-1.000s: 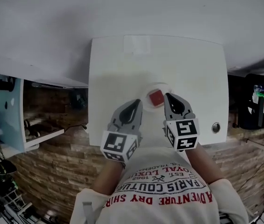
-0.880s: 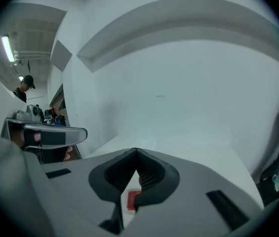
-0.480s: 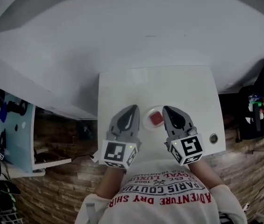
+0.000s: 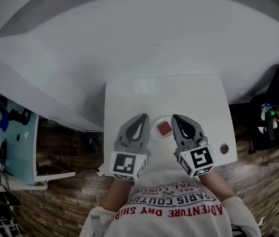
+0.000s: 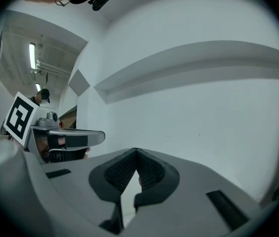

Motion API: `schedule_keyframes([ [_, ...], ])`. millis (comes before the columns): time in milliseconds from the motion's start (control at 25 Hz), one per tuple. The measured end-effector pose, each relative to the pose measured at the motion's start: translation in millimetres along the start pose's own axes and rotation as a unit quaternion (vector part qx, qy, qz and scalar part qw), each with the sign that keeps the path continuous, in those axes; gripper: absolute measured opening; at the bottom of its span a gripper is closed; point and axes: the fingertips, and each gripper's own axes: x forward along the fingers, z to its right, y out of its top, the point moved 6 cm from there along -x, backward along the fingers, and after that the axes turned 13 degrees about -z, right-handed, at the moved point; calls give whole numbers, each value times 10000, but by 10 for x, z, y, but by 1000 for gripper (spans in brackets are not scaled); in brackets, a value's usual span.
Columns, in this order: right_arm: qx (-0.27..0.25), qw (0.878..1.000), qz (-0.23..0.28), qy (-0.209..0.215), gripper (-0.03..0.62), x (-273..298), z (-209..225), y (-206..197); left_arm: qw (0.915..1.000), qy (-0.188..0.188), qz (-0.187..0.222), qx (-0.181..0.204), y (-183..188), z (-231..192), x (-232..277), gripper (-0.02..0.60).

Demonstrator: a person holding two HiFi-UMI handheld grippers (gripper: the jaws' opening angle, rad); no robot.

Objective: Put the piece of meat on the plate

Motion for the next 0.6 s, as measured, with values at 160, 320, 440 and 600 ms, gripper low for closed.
schedule_keyframes([
  [160,11,10000,-61,-23,12,-12,-7,-31,9999,-70,-70,-26,-30,35,5,8],
  [320,-76,9998,76,-158,12,-21,8,-24,9999,-94,-125,-33,-62,36,23,8],
  [440,-183,9994,142,-252,12,-26,28,-31,9997,-80,-193,-113,-103,7,45,8],
  [600,-102,9996,69,-247,12,-16,48,-72,9995,-95,-240,-185,-147,0,56,8],
])
